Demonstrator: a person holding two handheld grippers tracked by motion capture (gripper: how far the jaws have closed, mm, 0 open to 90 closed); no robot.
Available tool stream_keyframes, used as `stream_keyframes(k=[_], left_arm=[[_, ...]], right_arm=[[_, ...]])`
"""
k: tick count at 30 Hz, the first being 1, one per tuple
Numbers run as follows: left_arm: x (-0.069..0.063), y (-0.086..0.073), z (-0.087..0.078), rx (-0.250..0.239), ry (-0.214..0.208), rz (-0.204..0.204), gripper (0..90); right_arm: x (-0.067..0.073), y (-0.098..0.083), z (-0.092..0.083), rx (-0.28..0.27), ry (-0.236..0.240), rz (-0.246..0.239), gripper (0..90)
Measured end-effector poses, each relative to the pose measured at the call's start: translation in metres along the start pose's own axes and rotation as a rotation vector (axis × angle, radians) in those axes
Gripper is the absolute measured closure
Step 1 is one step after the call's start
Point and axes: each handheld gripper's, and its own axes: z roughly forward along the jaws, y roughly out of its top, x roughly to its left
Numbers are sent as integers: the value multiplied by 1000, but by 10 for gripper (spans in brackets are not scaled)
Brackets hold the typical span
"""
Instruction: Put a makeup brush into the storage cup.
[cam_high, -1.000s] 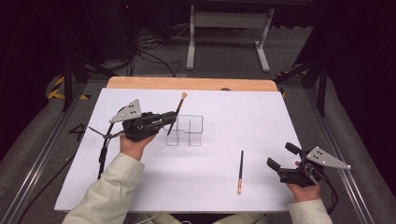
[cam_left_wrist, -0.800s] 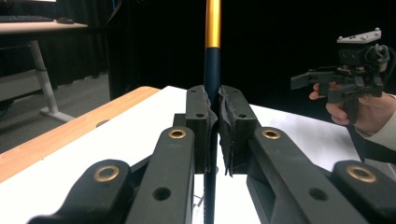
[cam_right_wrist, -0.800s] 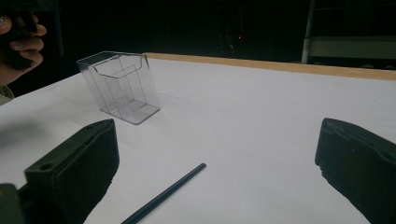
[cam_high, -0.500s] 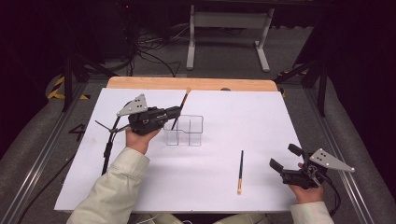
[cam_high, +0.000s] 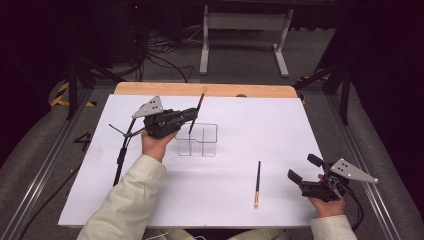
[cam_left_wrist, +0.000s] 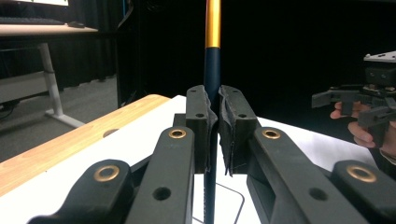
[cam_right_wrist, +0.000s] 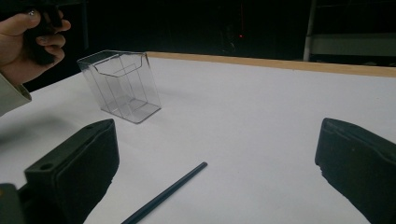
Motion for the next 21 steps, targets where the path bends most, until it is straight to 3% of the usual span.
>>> stream_keyframes(k=[4, 11, 14, 21], left_arm=[[2, 0, 4, 0, 10, -4, 826], [0, -4, 10, 19, 42, 35, 826], [1, -9, 11, 12, 28, 13, 826], [4, -18, 11, 13, 29, 4, 826]], right_arm=[[0, 0, 0, 0, 2, 2, 1], [-1, 0, 0, -4, 5, 6, 0], [-1, 0, 0, -5, 6, 7, 0], [-1, 0, 0, -3, 9, 8, 0]])
